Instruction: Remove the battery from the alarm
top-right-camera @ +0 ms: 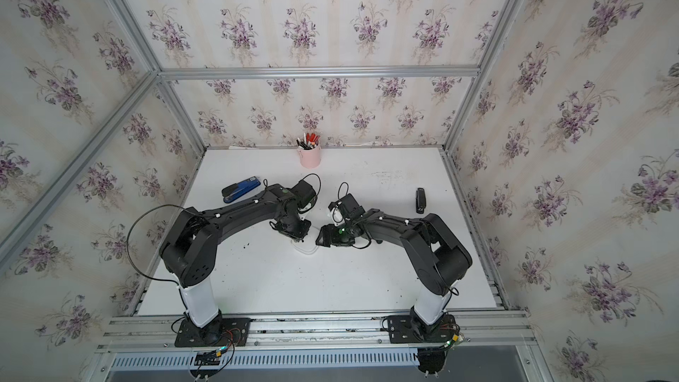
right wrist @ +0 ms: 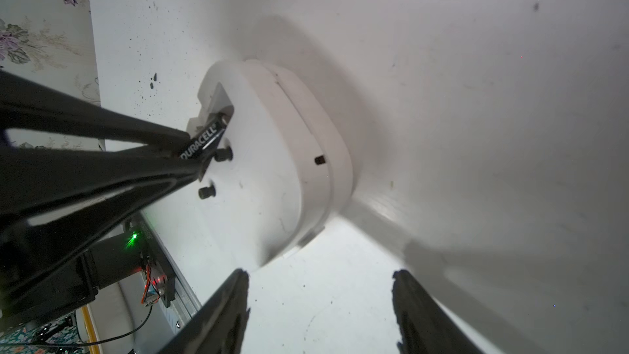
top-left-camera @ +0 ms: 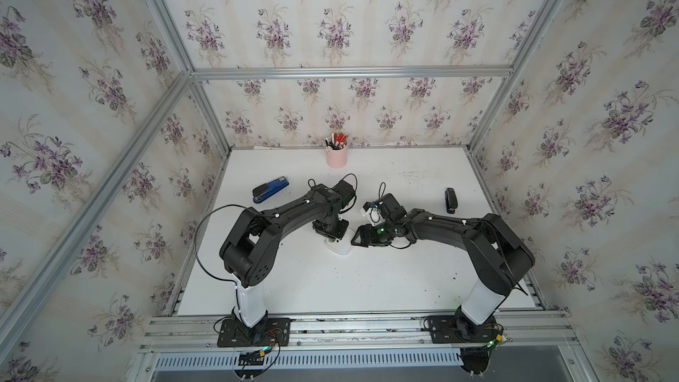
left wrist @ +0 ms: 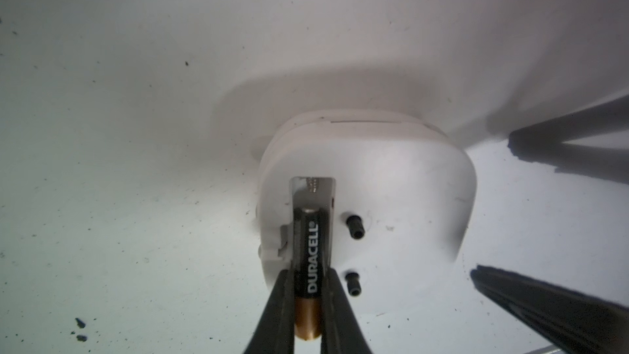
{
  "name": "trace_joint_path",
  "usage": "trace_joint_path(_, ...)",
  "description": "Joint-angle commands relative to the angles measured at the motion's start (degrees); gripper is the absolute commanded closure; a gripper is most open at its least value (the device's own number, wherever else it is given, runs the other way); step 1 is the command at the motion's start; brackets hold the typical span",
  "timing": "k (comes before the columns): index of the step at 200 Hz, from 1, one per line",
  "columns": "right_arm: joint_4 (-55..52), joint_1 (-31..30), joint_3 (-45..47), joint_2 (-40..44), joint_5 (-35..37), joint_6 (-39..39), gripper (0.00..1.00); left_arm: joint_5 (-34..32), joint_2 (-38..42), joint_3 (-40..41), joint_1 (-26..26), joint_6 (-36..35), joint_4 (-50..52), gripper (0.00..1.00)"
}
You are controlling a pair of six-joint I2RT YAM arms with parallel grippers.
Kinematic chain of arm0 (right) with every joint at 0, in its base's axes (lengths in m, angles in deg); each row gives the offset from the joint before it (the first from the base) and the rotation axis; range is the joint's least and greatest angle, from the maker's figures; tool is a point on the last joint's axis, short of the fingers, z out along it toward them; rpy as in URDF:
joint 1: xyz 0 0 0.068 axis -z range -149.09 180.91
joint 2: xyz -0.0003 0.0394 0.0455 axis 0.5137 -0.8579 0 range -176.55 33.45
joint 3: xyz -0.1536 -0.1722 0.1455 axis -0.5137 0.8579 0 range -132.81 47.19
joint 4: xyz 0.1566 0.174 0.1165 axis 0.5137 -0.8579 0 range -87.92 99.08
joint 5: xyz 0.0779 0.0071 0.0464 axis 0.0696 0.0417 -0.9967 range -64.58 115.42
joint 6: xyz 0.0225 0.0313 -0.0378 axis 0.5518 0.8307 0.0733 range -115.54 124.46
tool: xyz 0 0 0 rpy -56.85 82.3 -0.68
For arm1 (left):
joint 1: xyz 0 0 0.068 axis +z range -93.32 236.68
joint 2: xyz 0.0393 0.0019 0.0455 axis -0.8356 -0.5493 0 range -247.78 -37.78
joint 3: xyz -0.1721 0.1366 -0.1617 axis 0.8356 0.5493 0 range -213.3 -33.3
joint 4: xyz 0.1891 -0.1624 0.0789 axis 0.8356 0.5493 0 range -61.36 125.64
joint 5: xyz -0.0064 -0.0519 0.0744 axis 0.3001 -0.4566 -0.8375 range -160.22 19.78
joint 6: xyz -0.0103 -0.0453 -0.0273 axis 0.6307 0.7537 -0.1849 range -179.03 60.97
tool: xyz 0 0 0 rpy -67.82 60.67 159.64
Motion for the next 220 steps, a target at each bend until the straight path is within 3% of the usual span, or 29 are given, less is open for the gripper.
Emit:
trace_joint_path(1,-0.01,0.06,-0.11,0.25,0.42,-0.85,0.3,-1.0,0.71,-0.66,0.01,0.77,0.64,0.85)
trace_joint_path(72,0.47,1.5,0.71,3.17,1.22,0.3,0.3,-1.26,2.63,-3.87,0.06,1.41,2.55,0.85)
trace_joint_path(115,-1.4,6.2,1.32,8.35,1.89,0.39,0.29,-1.08,2.04,-9.35,-0.21,3.17,3.77,0.85)
trace_joint_path(118,-1.85,8.59,1.31,8.75,2.06,0.26,0.29,-0.96,1.76,-10.05,-0.29,3.23,3.88,0.85)
trace_joint_path(164,-7.55,18.89,2.8,15.1,6.84,-0.57,0.28,-0.59,-7.33,-21.88,-4.23,6.48,4.06,0.85)
trace_joint_path(220,-6.96,24.3,6.84,19.58,7.08,-0.29,0.27,-1.46,-20.73,-36.69,-8.26,10.62,4.57,0.85)
